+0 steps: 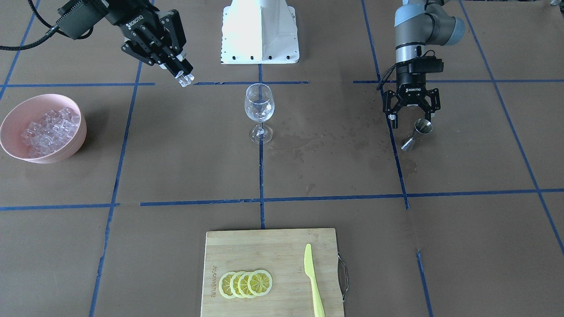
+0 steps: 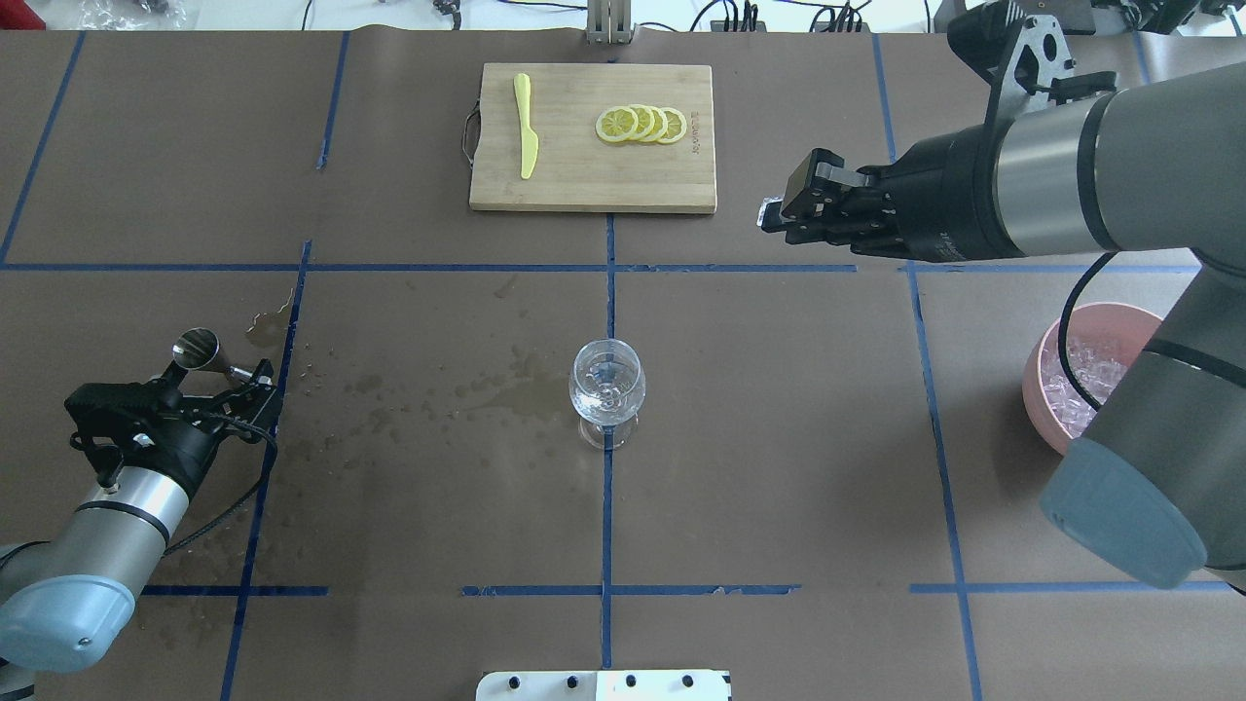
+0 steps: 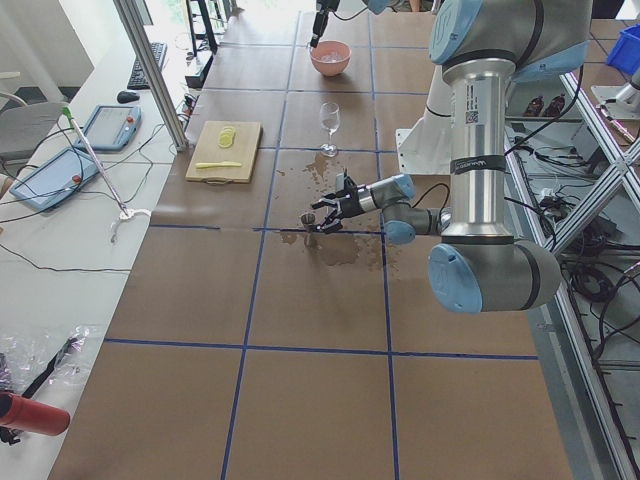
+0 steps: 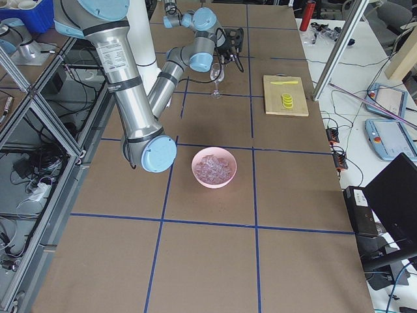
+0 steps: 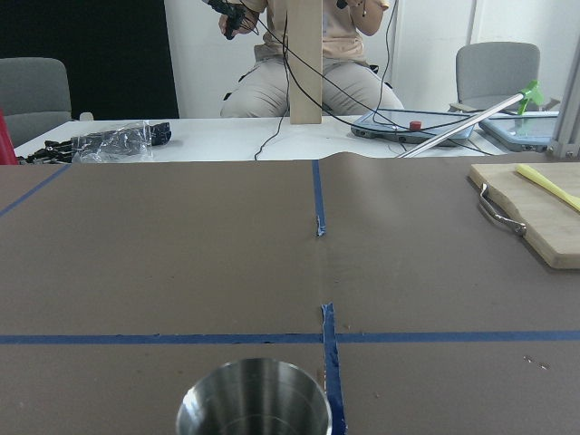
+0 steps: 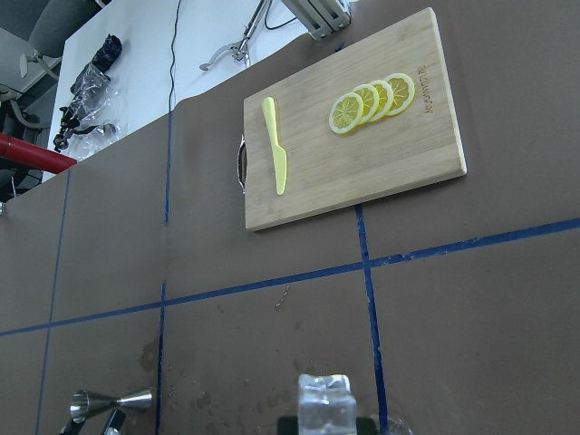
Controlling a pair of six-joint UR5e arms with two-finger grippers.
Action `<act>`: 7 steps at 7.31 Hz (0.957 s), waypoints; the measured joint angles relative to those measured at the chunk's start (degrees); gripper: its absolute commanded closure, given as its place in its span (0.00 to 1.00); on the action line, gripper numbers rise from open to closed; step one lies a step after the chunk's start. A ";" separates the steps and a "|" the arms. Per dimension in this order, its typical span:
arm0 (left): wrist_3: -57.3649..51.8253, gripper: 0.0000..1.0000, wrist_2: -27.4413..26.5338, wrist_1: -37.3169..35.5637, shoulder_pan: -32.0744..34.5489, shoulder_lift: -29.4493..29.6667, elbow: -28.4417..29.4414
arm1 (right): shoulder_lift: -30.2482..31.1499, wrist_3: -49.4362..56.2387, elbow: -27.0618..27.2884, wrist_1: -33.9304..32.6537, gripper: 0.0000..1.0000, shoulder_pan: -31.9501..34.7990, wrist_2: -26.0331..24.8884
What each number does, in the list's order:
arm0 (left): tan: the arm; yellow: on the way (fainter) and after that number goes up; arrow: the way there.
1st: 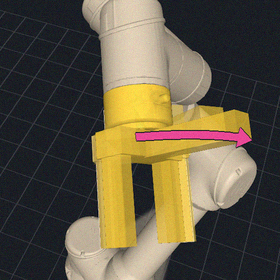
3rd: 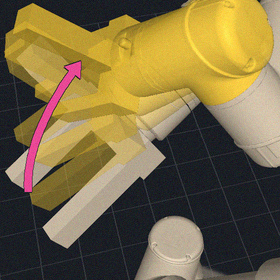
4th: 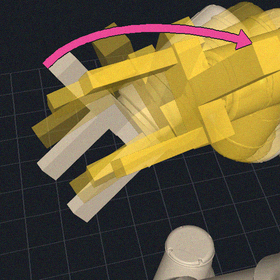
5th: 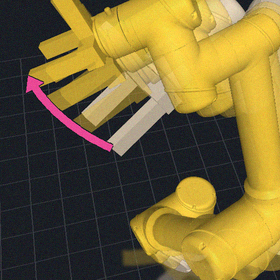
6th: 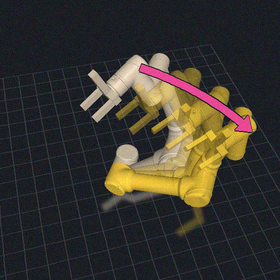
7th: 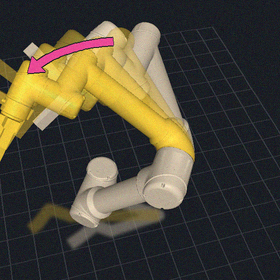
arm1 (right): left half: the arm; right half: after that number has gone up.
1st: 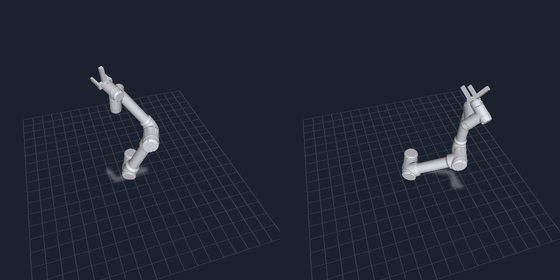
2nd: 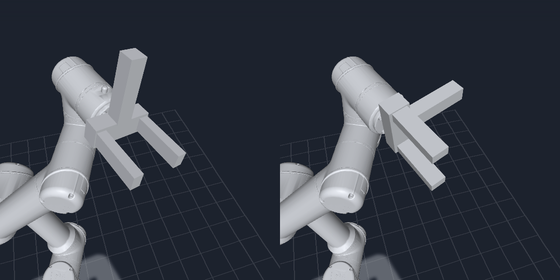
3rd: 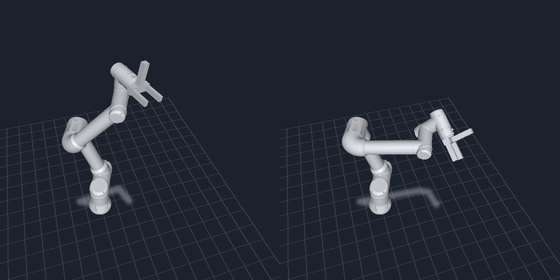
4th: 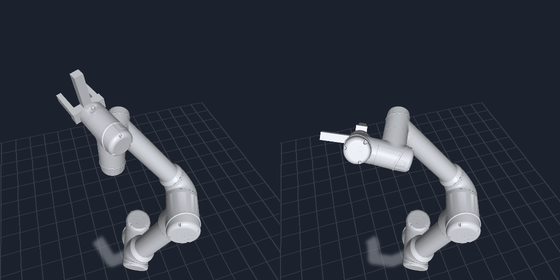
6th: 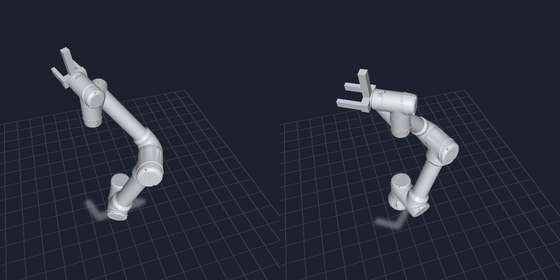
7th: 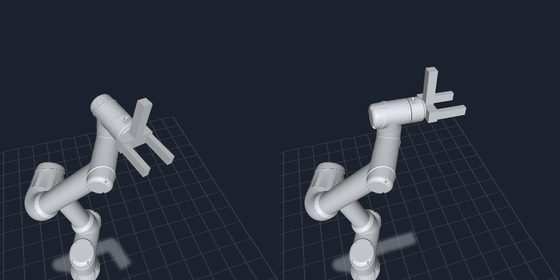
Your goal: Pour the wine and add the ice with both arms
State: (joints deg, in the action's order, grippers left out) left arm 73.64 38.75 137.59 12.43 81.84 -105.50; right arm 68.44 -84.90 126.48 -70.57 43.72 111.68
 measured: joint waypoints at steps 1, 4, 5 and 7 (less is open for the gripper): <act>-1.15 0.00 1.89 -0.02 0.03 -1.07 -0.20 | -0.03 0.00 0.00 0.00 1.00 -0.38 -0.62; -3.74 0.00 8.86 -0.42 0.24 -3.70 -2.76 | -0.10 0.00 0.06 0.00 1.00 -1.28 -1.70; -6.70 0.00 12.39 -0.51 0.74 -5.69 -5.95 | -0.08 0.00 0.00 0.00 1.00 -1.95 -2.31; -12.07 0.00 21.82 -0.59 4.95 -8.28 -10.61 | -1.00 -0.02 -0.66 -0.02 1.00 -5.64 -6.24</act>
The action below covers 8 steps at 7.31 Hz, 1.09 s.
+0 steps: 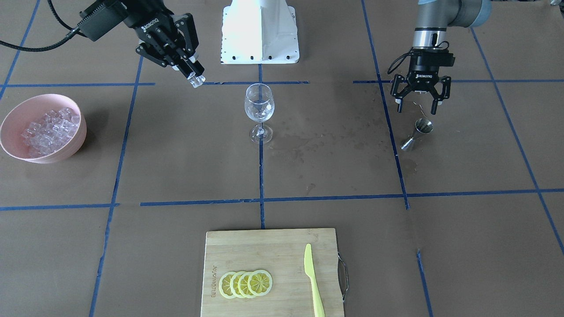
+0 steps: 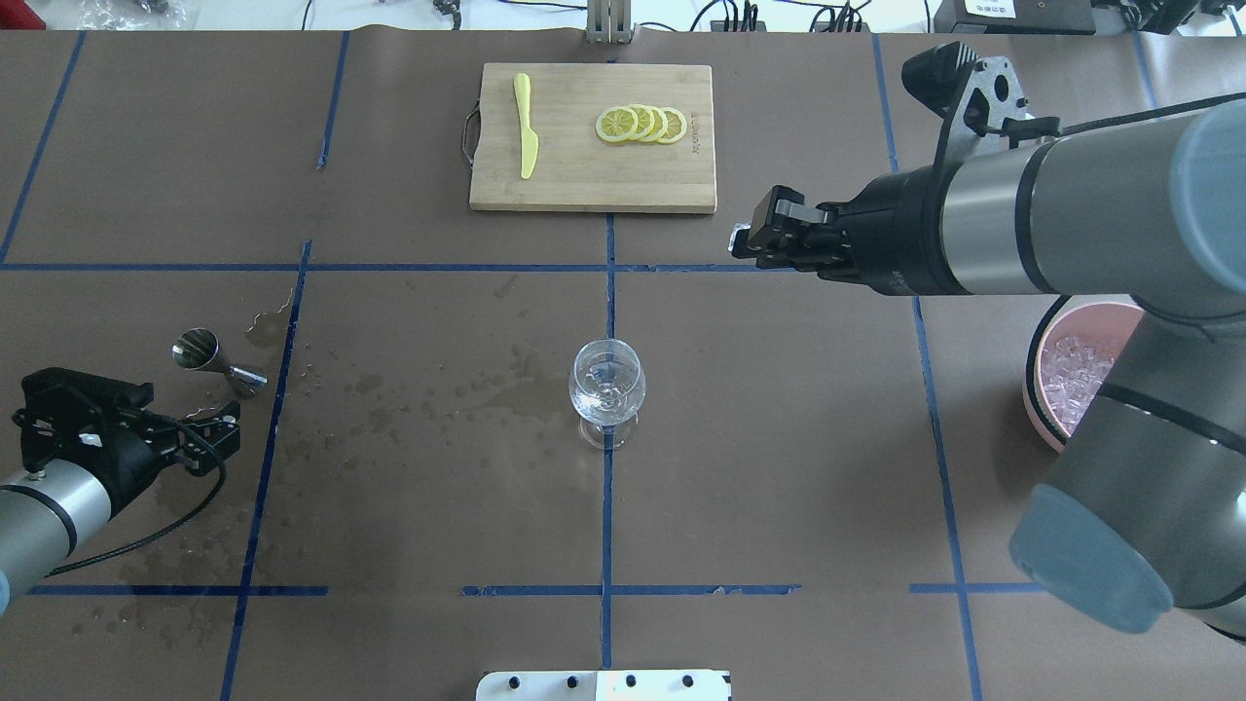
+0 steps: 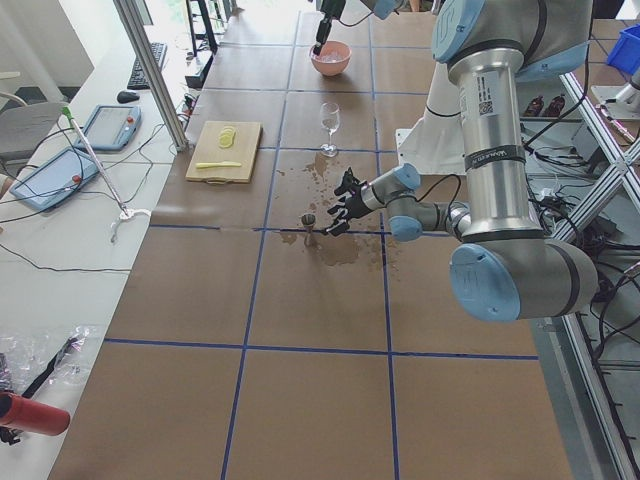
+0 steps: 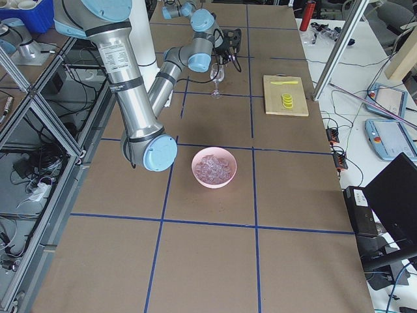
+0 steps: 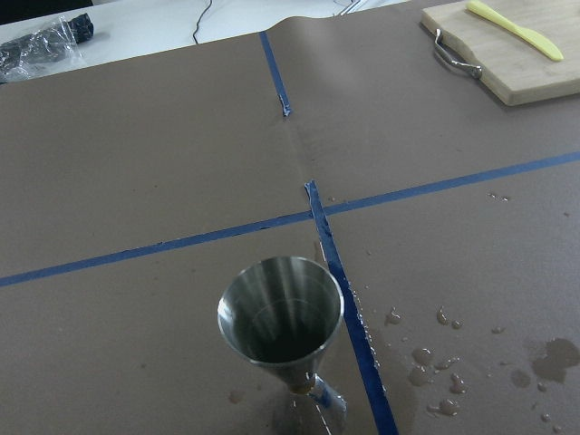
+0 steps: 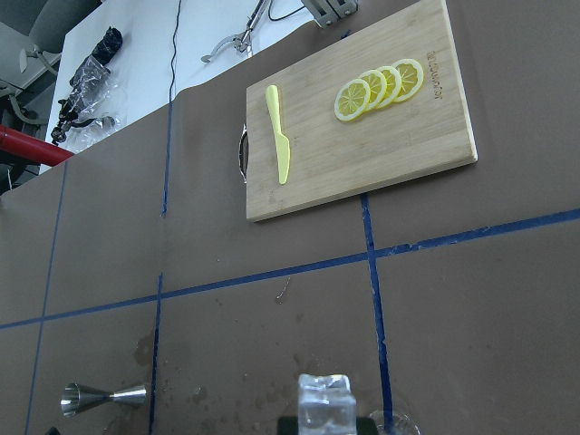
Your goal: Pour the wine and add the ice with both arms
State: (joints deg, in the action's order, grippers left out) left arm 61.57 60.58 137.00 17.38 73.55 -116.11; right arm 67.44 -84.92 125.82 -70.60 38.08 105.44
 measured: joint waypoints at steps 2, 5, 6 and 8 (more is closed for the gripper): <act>-3.84 0.00 7.38 -0.08 4.30 -0.61 -2.52 | -2.01 -0.11 -1.42 -0.06 1.00 -5.02 -4.70; -10.15 0.00 17.74 -1.10 11.77 -1.29 -6.25 | -5.41 -0.08 -5.86 -0.14 1.00 -9.29 -7.00; -11.72 0.00 20.40 -2.10 13.90 -1.30 -7.44 | -6.16 -0.07 -7.11 -0.14 1.00 -10.06 -7.18; -14.53 0.00 23.85 -4.49 17.00 -1.31 -9.59 | -6.62 -0.01 -8.50 -0.13 1.00 -11.19 -7.26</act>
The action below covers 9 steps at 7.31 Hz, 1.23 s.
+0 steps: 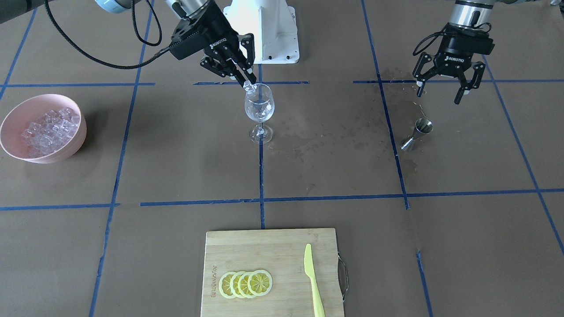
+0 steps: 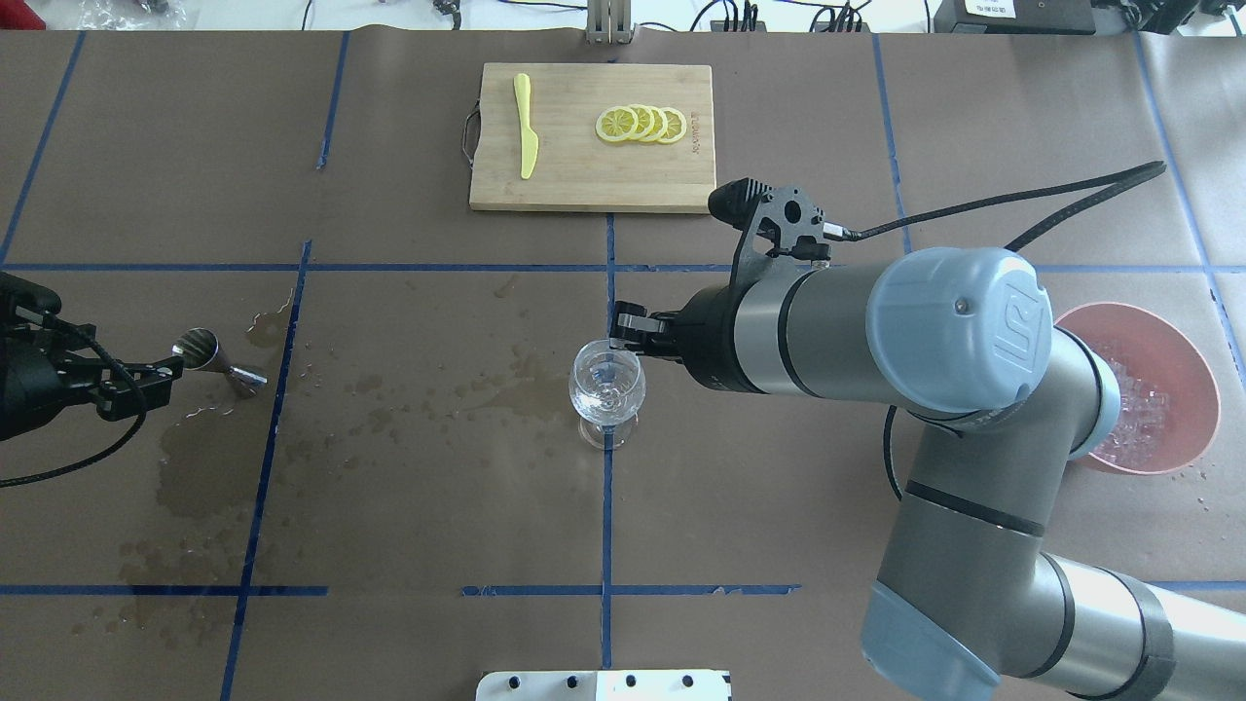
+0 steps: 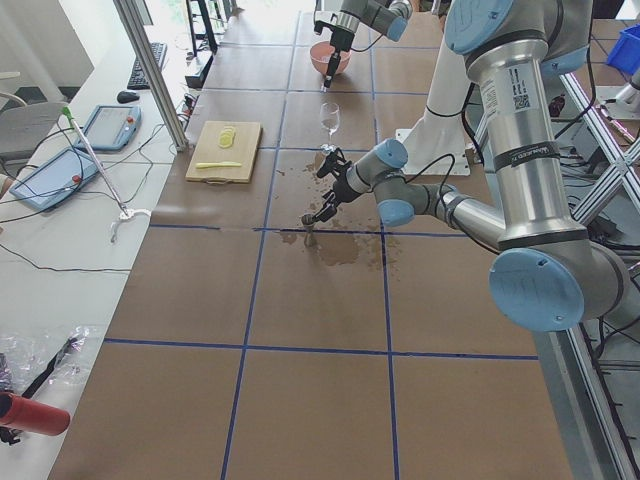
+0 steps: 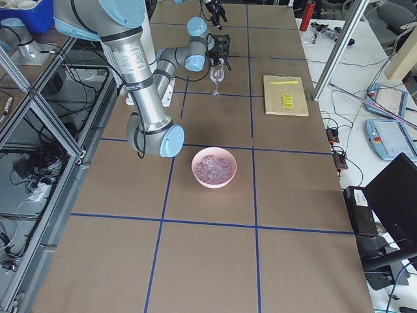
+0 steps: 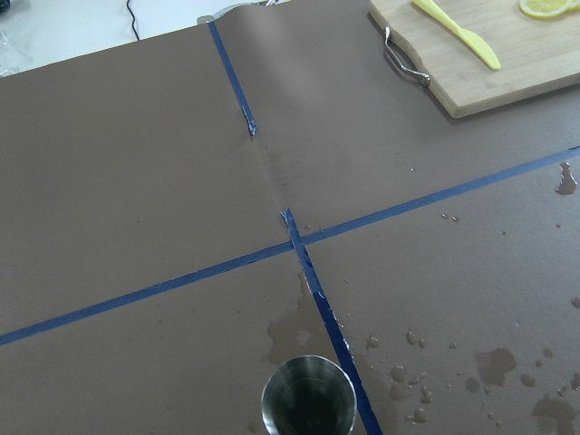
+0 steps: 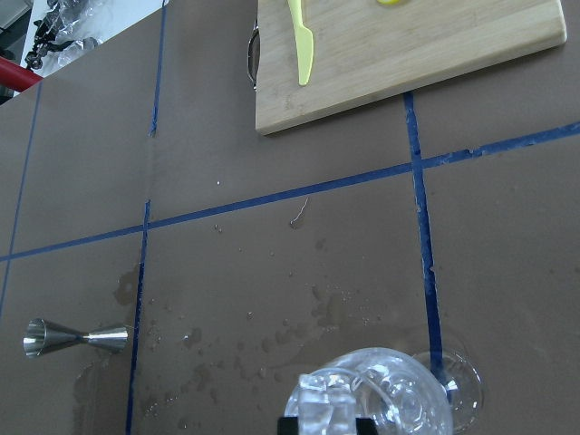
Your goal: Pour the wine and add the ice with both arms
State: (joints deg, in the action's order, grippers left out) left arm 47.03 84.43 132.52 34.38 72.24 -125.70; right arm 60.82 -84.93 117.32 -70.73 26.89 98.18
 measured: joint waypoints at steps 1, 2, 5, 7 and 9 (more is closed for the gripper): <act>-0.49 0.00 0.66 -0.48 0.62 0.02 -0.52 | 0.00 0.02 -0.34 -0.01 1.00 -0.53 -0.01; -0.69 0.00 1.15 -0.72 0.92 0.06 -0.81 | -0.01 0.01 -0.66 -0.02 1.00 -0.98 -0.01; -0.80 0.00 2.08 -0.85 1.61 0.09 -1.07 | -0.14 -0.71 -0.99 0.06 0.01 -1.44 -0.01; -0.80 0.00 2.35 -1.30 1.85 0.09 -1.64 | -0.77 -2.58 -1.25 -0.05 0.01 -1.57 -0.46; -0.80 0.00 3.94 -3.74 2.72 0.39 -3.05 | -1.02 -3.28 -1.36 -0.10 0.00 -1.64 -0.75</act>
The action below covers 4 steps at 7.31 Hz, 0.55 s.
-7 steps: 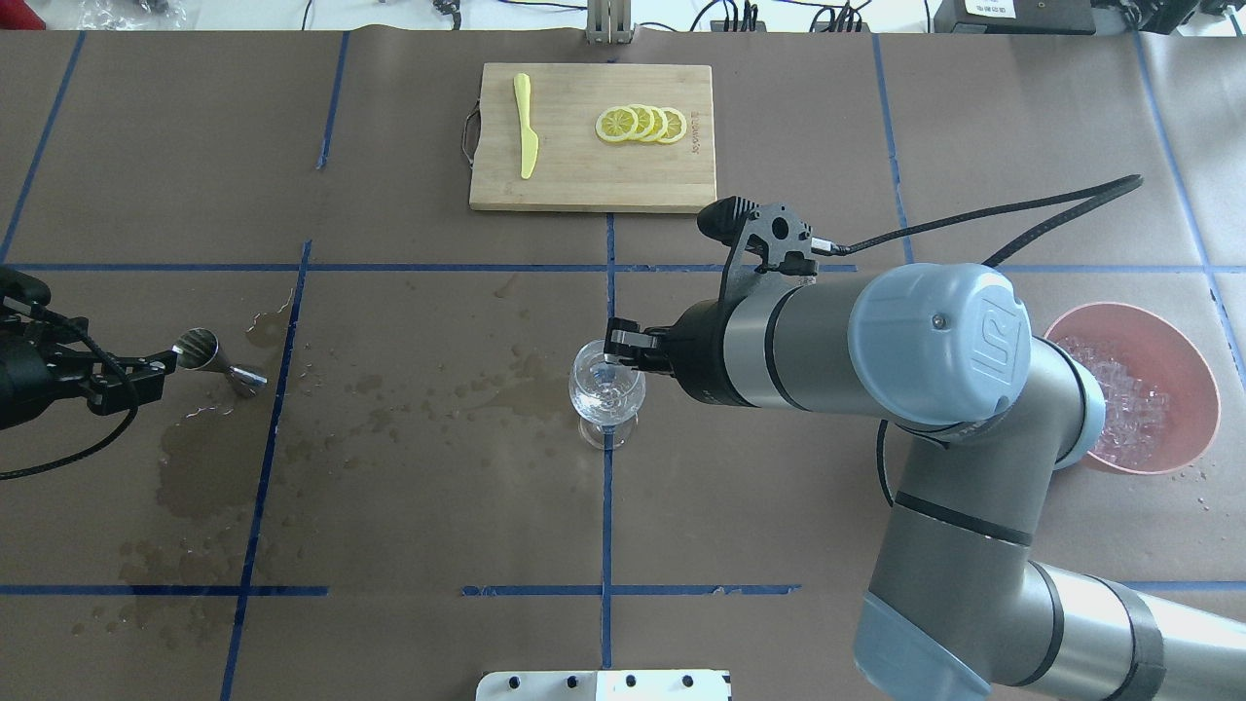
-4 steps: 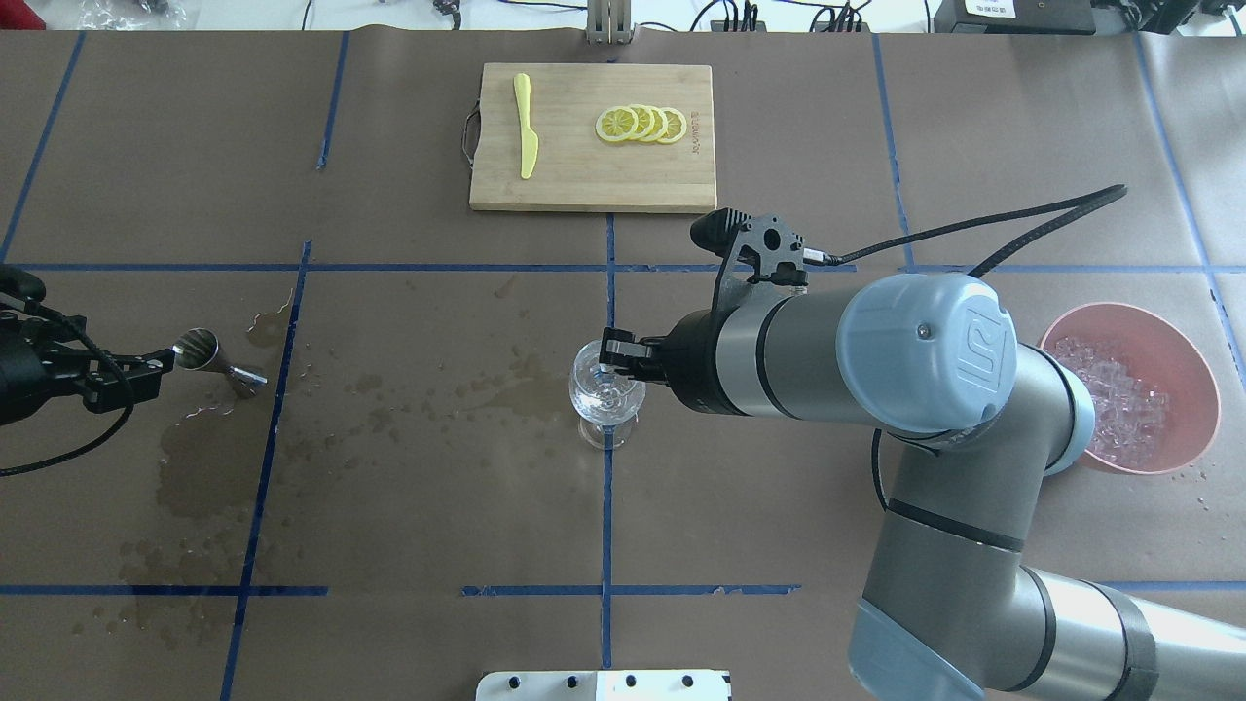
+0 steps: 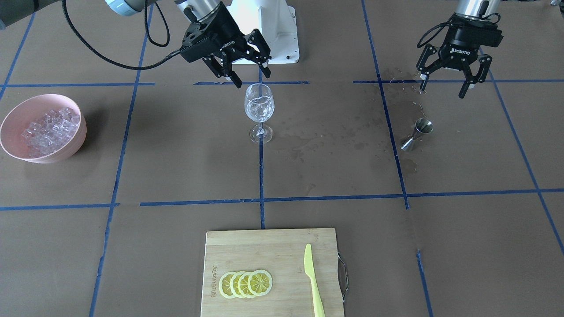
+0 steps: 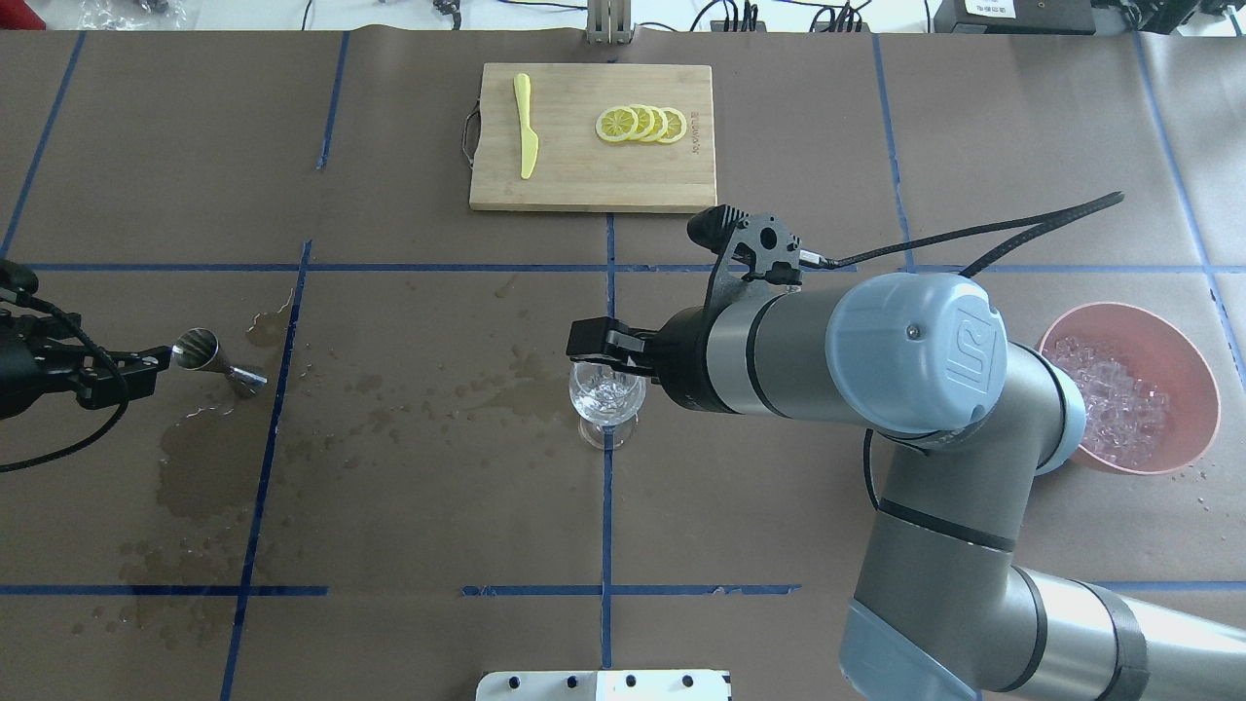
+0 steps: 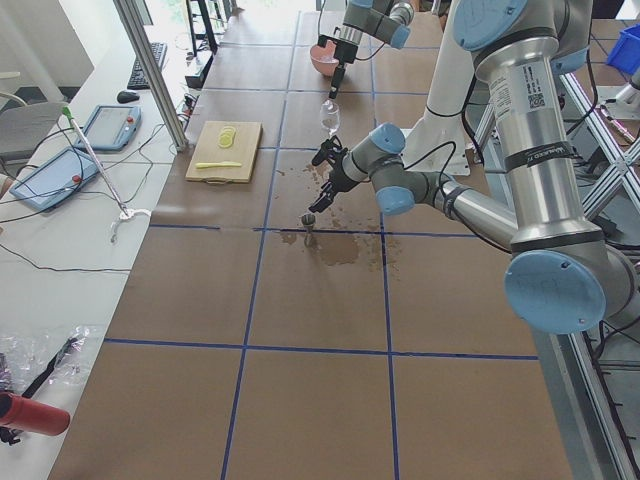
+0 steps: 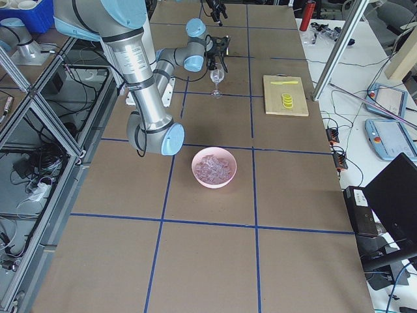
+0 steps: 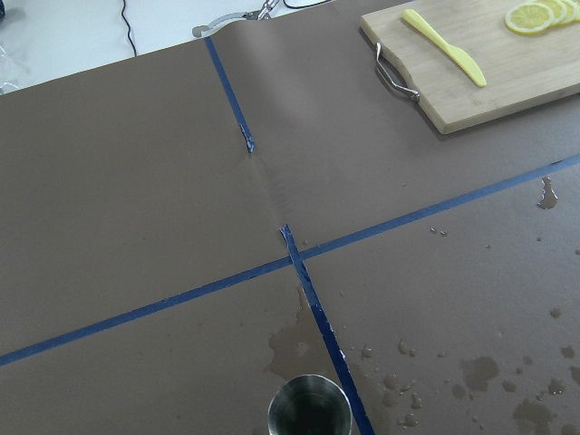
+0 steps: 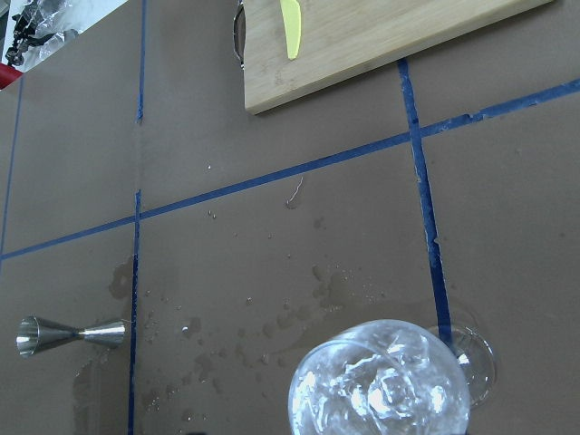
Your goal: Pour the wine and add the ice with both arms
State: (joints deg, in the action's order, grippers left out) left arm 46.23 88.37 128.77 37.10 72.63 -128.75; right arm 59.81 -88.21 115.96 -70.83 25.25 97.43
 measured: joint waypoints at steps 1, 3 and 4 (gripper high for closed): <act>0.00 0.00 0.48 -0.60 0.27 0.12 -0.35 | -0.06 -0.08 -0.01 -0.07 0.00 -0.02 -0.03; -1.22 0.00 1.29 -2.21 1.11 0.76 -0.53 | 0.09 0.00 0.44 -0.65 0.00 0.57 0.12; -3.26 0.00 3.57 -4.37 3.37 1.98 -0.52 | 0.33 0.28 1.19 -2.52 0.00 1.61 0.49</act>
State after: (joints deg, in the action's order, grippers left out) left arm 42.97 91.94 124.40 40.47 74.61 -129.27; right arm 60.13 -87.93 117.15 -73.35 26.86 97.92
